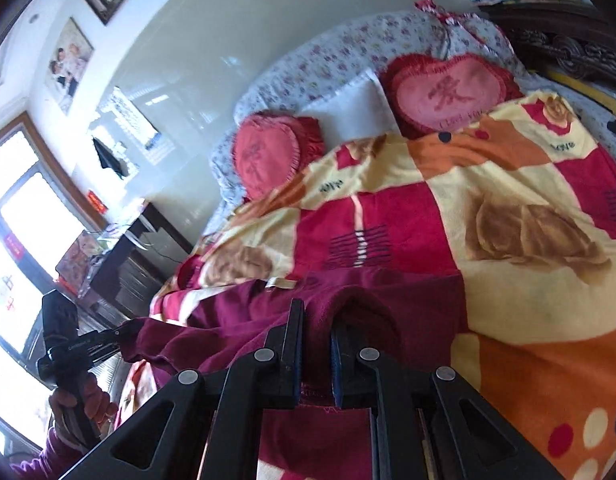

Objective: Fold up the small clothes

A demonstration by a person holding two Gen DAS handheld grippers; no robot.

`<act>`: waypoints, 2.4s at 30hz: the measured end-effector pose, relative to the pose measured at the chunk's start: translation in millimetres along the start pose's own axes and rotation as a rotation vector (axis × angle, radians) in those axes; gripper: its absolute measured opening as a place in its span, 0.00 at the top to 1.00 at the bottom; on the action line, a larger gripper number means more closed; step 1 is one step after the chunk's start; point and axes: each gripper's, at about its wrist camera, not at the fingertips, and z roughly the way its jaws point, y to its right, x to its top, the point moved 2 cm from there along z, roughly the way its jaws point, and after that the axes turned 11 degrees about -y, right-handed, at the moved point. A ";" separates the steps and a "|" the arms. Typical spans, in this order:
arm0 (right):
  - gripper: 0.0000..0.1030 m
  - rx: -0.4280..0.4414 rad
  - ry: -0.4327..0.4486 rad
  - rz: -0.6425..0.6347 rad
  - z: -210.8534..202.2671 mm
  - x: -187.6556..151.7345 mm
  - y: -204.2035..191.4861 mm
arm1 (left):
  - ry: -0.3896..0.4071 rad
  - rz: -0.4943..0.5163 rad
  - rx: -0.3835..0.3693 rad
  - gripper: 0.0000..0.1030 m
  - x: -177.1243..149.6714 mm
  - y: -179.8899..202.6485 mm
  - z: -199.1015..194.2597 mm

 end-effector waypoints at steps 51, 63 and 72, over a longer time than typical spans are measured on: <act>0.57 -0.219 -0.132 -0.066 58.4 -12.9 9.8 | 0.015 0.053 0.379 0.23 12.7 -7.0 60.1; 0.57 -0.412 -0.194 -0.176 67.1 -67.2 17.5 | 0.011 0.093 0.397 0.23 -21.8 5.2 42.1; 0.57 -0.368 -0.147 -0.184 31.3 -72.0 -18.7 | -0.013 0.067 0.367 0.23 -54.6 -4.4 31.9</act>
